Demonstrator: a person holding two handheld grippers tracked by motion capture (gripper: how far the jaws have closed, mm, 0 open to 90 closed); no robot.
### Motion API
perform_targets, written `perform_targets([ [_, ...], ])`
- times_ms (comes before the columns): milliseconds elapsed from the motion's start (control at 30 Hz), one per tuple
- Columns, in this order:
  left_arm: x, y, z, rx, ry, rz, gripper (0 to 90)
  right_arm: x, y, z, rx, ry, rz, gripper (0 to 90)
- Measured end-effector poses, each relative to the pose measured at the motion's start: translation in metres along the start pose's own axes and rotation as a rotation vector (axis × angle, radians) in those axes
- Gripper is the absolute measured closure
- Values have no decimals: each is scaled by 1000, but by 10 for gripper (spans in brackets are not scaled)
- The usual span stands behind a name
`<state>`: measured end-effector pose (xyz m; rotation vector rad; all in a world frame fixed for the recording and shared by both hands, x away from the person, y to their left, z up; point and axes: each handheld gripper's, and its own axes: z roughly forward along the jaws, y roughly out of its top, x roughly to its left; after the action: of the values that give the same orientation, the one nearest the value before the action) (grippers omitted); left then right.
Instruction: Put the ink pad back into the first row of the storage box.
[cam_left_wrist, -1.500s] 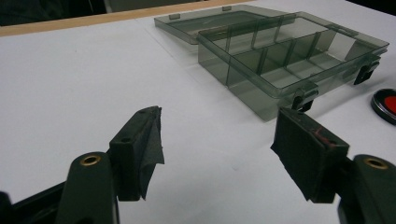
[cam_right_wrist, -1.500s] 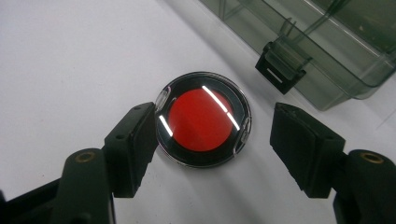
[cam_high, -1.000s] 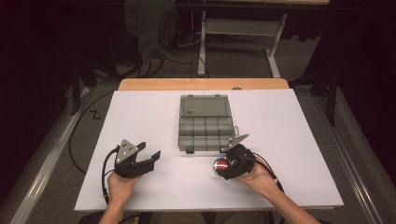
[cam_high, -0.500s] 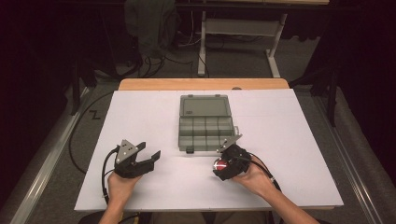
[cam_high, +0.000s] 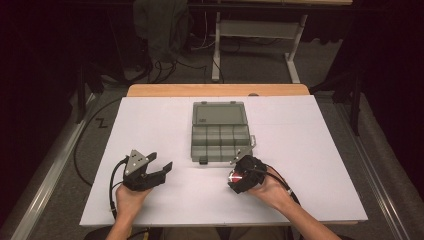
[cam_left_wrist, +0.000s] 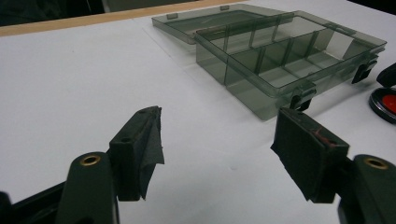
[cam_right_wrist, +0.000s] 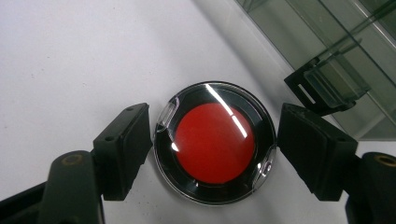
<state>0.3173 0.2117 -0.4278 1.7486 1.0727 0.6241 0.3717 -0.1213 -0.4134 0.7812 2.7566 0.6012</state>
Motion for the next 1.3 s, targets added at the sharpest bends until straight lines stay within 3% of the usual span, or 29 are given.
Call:
perform_targets([
  [733,0,0,0,1,-2,8,328,-3,0,2,15,10,7,316],
  [1300,0,0,-1,-1,2,8,329,-12,3,-20,-29,50,42,318],
])
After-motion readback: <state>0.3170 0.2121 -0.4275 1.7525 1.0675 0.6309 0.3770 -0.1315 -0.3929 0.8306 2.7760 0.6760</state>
